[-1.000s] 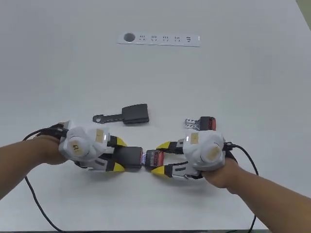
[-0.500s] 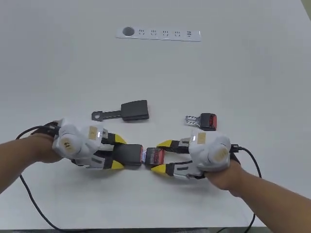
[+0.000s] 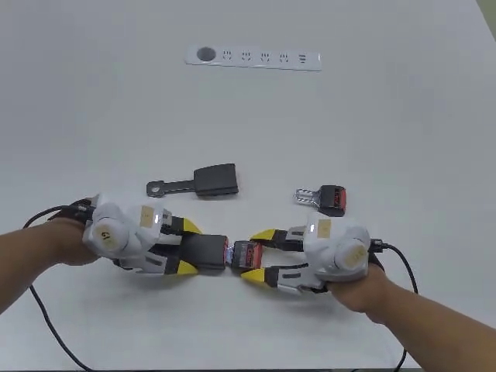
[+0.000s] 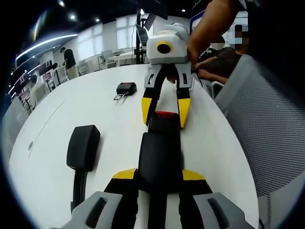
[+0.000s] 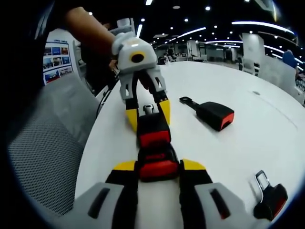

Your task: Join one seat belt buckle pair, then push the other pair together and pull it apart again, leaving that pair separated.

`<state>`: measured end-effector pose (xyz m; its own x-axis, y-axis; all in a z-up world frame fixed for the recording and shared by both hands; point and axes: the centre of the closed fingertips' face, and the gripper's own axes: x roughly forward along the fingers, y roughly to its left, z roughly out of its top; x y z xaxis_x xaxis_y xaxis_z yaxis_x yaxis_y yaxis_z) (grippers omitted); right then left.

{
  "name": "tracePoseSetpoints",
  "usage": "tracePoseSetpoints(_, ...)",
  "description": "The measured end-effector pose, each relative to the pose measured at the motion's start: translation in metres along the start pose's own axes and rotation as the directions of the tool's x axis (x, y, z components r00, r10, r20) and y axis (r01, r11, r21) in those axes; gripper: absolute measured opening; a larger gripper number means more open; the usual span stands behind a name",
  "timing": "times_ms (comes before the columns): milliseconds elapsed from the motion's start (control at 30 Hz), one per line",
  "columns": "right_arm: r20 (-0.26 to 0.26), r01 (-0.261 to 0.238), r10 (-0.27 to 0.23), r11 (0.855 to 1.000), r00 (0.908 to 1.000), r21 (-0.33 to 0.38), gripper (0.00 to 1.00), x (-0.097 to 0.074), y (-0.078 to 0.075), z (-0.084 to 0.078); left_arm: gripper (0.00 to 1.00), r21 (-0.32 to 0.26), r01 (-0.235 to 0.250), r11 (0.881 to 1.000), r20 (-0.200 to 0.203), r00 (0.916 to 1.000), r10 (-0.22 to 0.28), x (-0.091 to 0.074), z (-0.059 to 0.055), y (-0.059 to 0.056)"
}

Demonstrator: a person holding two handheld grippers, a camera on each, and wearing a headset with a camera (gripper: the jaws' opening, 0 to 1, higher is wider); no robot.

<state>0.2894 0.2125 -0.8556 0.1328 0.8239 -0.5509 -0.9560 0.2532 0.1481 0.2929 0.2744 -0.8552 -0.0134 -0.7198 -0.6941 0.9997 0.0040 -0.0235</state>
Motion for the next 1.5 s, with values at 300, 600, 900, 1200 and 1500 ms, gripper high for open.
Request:
tracePoseSetpoints(300, 0.000, 0.017, -0.017, 1.000, 0.9999, -0.005, 0.34, 0.001, 0.002, 0.001, 0.34, 0.025, 0.023, 0.999, -0.041, 0.9989, -0.022, 0.000, -0.003, 0.002)
tracePoseSetpoints(600, -0.013, 0.034, -0.033, 0.997, 0.9994, 0.069, 0.45, -0.006, 0.006, 0.005, 0.41, -0.053, -0.021, 0.998, -0.105, 0.9944, 0.015, 0.001, -0.005, 0.003)
tracePoseSetpoints(900, 0.049, 0.137, -0.141, 0.988, 0.9888, 0.069, 0.75, -0.040, -0.016, 0.022, 0.68, -0.140, -0.164, 0.976, -0.046, 0.9862, 0.159, -0.027, 0.015, 0.018)
tracePoseSetpoints(1200, 0.025, 0.209, -0.210, 0.977, 0.9774, 0.041, 0.76, -0.077, -0.054, 0.019, 0.70, -0.159, -0.241, 0.957, -0.019, 0.9702, 0.241, -0.044, 0.034, 0.059)
tracePoseSetpoints(1500, -0.049, 0.248, -0.247, 0.968, 0.9679, 0.035, 0.76, -0.109, -0.098, -0.001, 0.67, -0.122, -0.272, 0.955, -0.018, 0.9621, 0.272, -0.040, 0.044, 0.105)
